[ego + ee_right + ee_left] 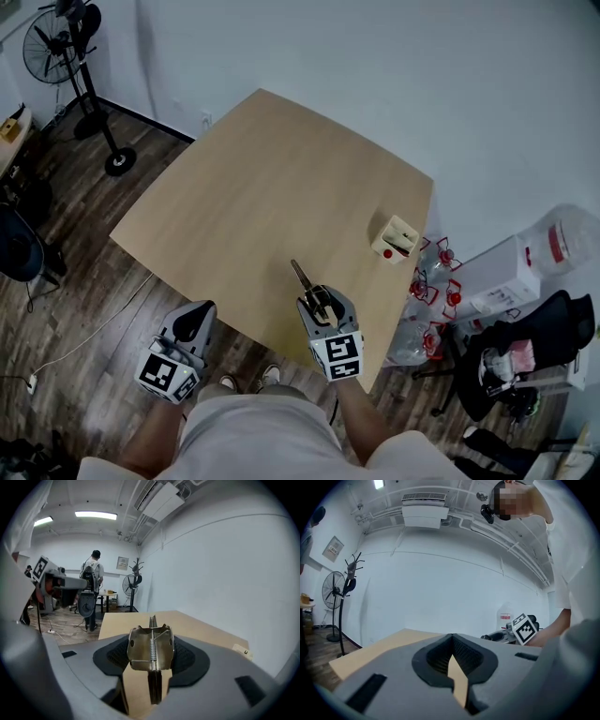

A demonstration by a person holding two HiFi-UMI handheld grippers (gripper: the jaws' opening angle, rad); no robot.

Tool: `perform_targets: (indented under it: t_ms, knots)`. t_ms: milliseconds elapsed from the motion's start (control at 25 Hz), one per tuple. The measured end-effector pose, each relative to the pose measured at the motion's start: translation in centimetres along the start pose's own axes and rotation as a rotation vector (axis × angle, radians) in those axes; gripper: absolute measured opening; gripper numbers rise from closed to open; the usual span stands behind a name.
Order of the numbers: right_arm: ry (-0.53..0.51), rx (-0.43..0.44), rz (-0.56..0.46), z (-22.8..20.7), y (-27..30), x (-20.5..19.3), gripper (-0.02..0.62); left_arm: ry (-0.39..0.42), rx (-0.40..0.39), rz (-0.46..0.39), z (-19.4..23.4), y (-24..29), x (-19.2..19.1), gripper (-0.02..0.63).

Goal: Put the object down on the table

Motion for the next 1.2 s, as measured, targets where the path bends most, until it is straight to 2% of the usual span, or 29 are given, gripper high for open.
perform_targets:
  t_ms: [440, 720, 1200]
  knots:
    - [-0.154, 0.041, 0.154, -2.1, 8.0, -6.6, 0.222, 0.007, 0.080, 0.040, -0.1, 1.0, -1.1, 0.005]
    - [-0.281, 0.087, 0.207, -2.7, 12.5, -8.4, 0.222, -0.006, 0.144, 0.062, 0.1, 0.3, -1.9, 0.005]
    - [-0.413, 0.121, 0.247, -4.2, 17.8, -9.1, 0.222, -0.008, 0.222, 0.082, 0.6, -0.4, -2.1, 0.005]
Point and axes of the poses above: the fingertips, and each gripper's own axes: y forward along the fingers, z to its left, x out of its top, the point moved 4 cm from there along -y, backward along the fingers, and after that the axes turned 1 degree about -x, right-handed, at the moved point
